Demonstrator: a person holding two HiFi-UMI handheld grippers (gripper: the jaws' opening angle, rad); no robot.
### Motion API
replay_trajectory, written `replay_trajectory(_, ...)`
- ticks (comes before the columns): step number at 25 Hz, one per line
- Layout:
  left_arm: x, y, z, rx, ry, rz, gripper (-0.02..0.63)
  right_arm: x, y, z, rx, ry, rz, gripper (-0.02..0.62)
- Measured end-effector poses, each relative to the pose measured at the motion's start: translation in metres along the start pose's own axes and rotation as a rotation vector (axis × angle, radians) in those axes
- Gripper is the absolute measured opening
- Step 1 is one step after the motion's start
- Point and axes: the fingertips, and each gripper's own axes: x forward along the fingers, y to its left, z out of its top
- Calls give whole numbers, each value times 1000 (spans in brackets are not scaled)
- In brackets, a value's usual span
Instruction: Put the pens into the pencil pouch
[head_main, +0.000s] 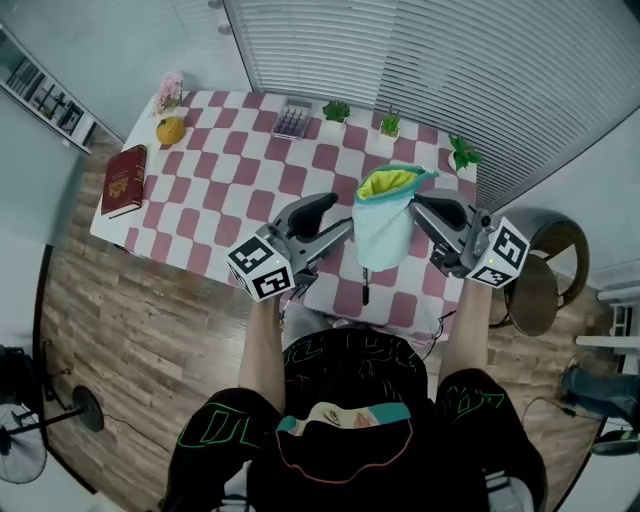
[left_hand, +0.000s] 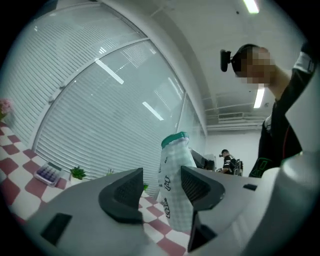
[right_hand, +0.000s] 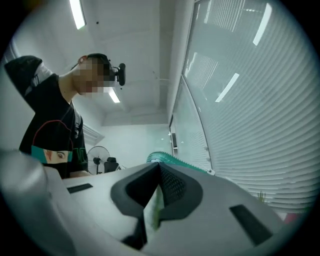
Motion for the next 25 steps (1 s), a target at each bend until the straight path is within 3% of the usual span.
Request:
replay_trajectory(6,4,-38,9,24,4,-236,293,1,31,11,20,-48,196,5)
replay_trajectory(9,10,-65,8,41,33,-367,302,5,40,8,27,-43,250,5)
replay_trajectory(11,14,-78,7,62,52,-414,307,9,45,5,32,-42,274,5)
replay_trajectory(14,18,-86,8,101,61,-428,296,14,48,5,39,-52,294,5)
replay_trajectory(19,8,-88,19,121,32,-441,222,11,47,6,48,-71,297,5)
replay_trajectory(22,1,-83,23,127,18,-424,199,7,46,6,52,-77,300,5)
replay_trajectory(25,-5,-77,26,140,3,-385,133,7,45,5,53,-76,305,5)
